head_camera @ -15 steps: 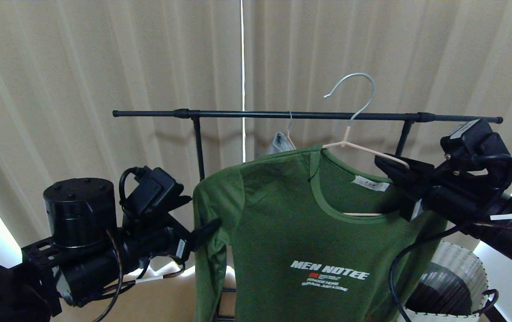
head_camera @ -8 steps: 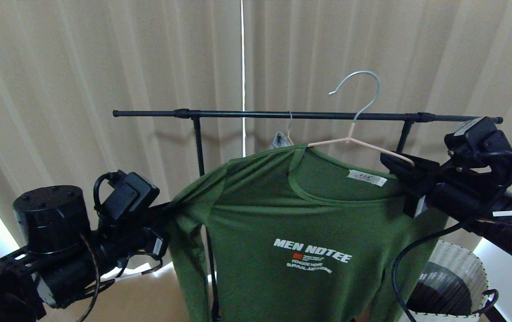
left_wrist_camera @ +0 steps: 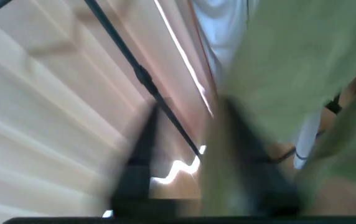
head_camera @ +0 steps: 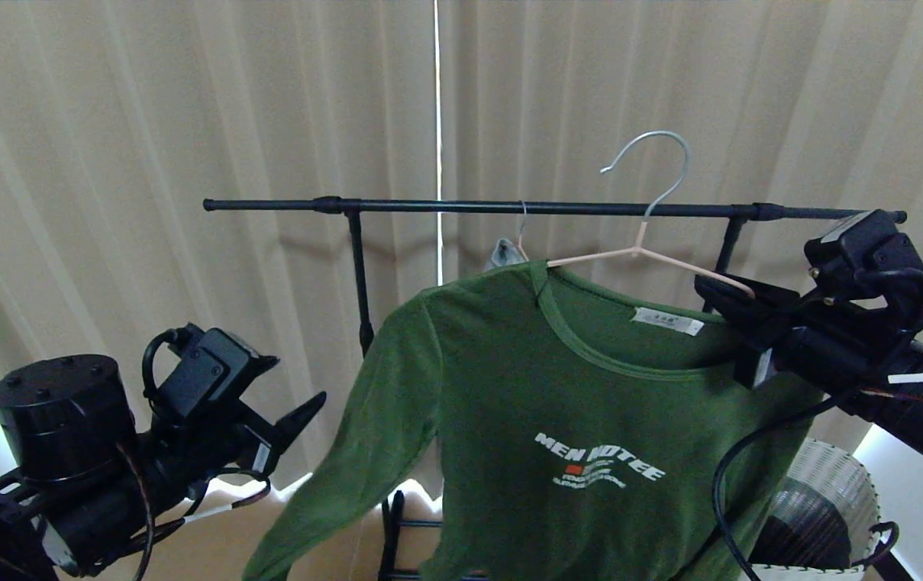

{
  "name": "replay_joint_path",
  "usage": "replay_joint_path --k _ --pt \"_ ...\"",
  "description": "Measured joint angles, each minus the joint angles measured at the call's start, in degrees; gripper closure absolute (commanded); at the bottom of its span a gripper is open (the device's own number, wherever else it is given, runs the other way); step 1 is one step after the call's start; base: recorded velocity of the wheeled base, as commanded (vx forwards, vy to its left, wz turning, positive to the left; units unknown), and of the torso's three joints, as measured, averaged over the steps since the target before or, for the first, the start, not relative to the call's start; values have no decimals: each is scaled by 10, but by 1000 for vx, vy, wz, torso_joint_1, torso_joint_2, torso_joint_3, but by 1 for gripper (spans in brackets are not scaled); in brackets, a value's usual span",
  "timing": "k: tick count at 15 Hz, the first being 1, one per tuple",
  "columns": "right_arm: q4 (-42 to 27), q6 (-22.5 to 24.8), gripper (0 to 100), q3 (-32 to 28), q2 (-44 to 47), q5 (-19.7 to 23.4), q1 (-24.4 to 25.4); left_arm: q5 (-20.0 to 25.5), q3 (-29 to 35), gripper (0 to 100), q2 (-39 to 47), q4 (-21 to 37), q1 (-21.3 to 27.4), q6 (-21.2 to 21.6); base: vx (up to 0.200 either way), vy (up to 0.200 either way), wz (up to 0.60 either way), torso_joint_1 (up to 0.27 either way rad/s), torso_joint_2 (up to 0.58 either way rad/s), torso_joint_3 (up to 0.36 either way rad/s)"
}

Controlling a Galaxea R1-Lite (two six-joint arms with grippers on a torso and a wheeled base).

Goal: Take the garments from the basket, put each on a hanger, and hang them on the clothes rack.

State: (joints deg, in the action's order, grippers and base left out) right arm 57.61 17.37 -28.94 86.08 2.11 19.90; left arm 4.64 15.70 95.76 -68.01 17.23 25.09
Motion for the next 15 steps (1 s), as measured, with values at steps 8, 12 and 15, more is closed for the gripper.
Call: replay_joint_path --k 8,12,15 --pt "-27 8 100 10 0 -5 -51 -4 -39 0 -16 -74 2 -31 0 0 0 0 0 0" --pt "-74 19 100 15 -6 -7 -86 -13 -50 0 -50 -63 11 -97 0 0 0 0 0 0" --pt "-112 33 100 16 -15 -36 -91 -16 -64 0 -86 3 10 -132 0 0 0 0 0 0"
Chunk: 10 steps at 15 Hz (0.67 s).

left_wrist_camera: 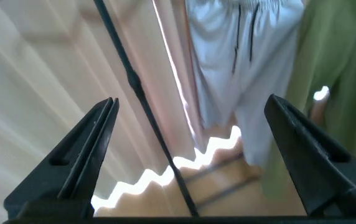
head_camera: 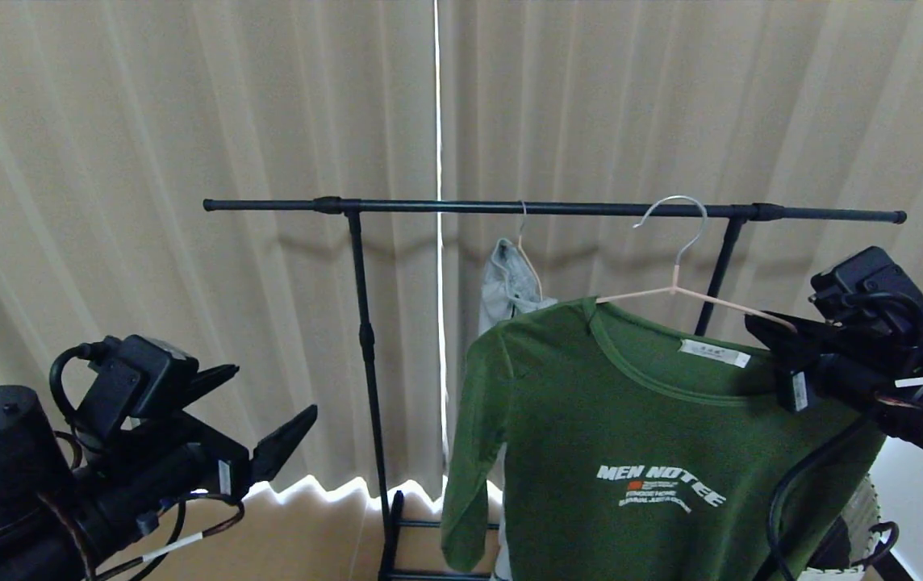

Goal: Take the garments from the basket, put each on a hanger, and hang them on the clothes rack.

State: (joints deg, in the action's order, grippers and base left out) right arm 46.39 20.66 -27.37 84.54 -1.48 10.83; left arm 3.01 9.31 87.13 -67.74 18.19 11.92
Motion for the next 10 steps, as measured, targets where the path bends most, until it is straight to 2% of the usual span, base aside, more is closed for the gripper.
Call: replay_joint_path --k 2,6,10 --pt "-25 4 100 0 -8 -15 -5 -1 -5 0 -29 54 -11 -25 0 0 0 0 0 0" --pt "-97 11 100 7 -43 -39 -31 0 -17 0 -55 58 -46 -34 0 0 0 0 0 0" --pt "-203 11 100 4 -96 -83 -80 4 -24 0 -63 29 -46 -31 0 0 0 0 0 0"
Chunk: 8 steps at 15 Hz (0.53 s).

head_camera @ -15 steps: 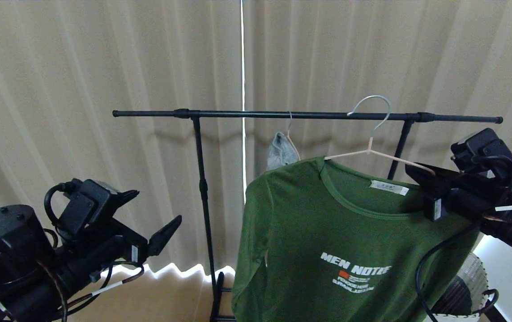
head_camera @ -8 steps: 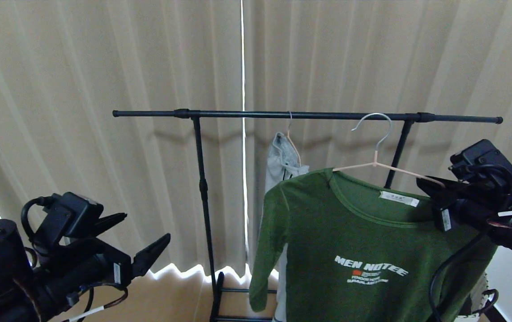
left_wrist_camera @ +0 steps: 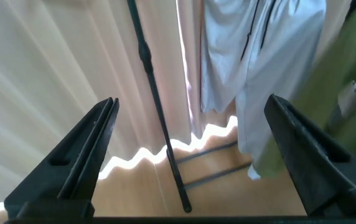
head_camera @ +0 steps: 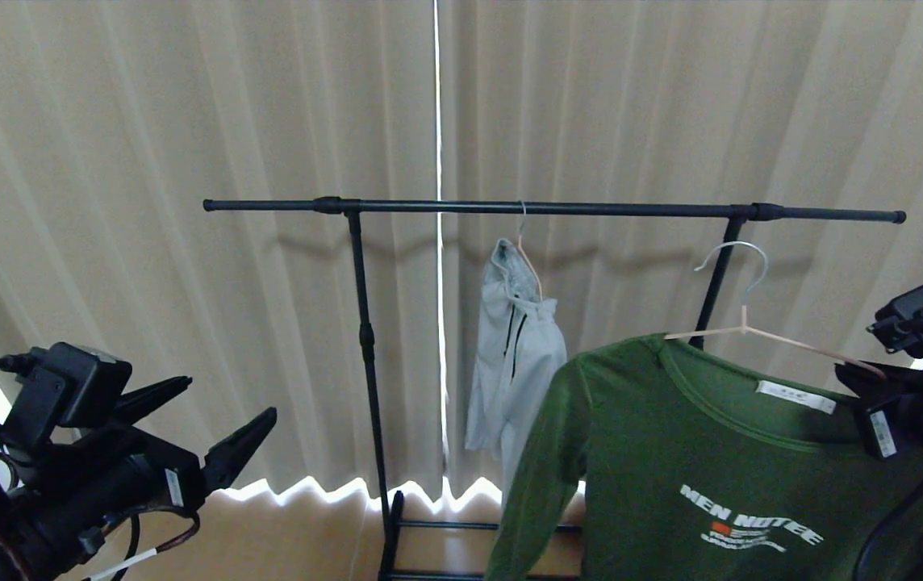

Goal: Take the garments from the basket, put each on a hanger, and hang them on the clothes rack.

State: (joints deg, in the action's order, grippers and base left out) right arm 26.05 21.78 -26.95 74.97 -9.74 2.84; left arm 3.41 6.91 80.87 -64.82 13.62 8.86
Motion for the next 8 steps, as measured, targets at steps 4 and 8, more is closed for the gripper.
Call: replay_joint_path --k 4,8 --pt "-42 0 100 -2 -39 -77 -56 0 -21 0 -17 -29 8 7 0 0 0 0 0 0" --pt "-38 0 100 -4 -49 -93 -101 1 -23 0 -47 -29 51 6 0 0 0 0 0 0"
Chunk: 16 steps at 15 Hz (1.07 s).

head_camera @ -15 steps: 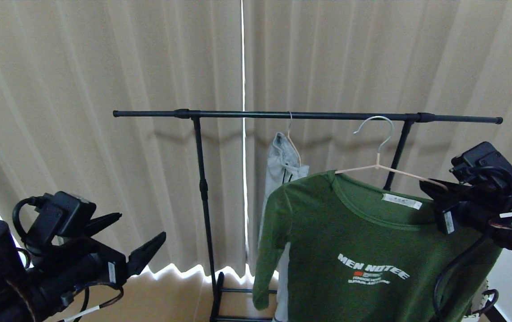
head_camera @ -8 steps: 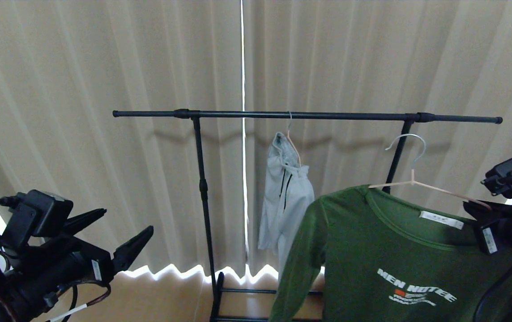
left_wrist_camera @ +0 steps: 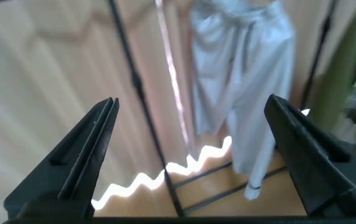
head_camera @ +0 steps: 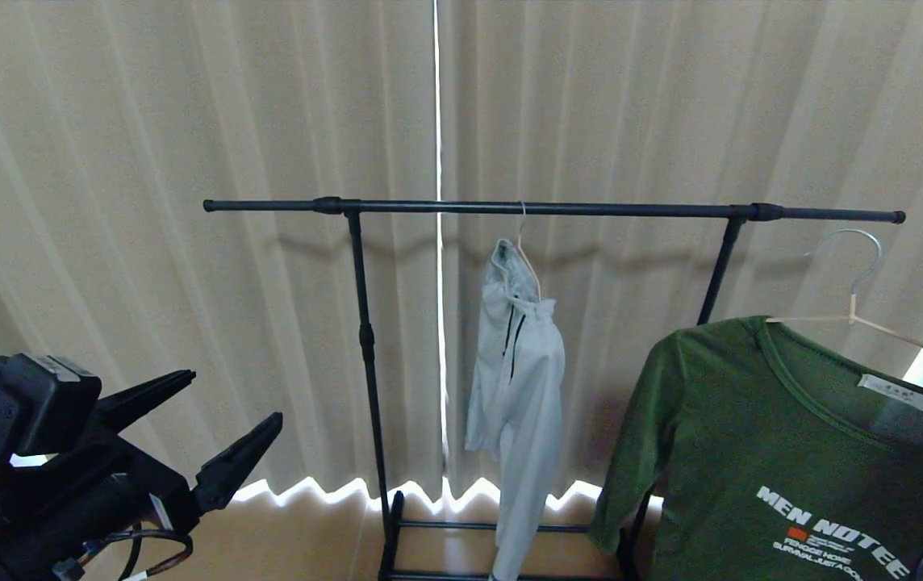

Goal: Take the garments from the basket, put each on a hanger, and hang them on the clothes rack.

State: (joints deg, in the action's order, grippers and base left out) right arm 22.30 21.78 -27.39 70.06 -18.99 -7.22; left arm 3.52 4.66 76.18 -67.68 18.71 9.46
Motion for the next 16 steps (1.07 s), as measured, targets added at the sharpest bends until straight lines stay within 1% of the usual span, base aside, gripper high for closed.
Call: replay_joint_path --k 2,8,16 --pt "0 0 100 0 -1 0 -5 0 0 0 -6 2 7 0 0 0 0 0 0 0" --pt "-1 0 100 -1 -2 0 -6 0 -4 0 -16 1 9 0 0 -200 0 2 2 2" --pt "1 0 100 -1 2 1 -1 -1 -8 0 -21 1 10 2 0 0 0 0 0 0"
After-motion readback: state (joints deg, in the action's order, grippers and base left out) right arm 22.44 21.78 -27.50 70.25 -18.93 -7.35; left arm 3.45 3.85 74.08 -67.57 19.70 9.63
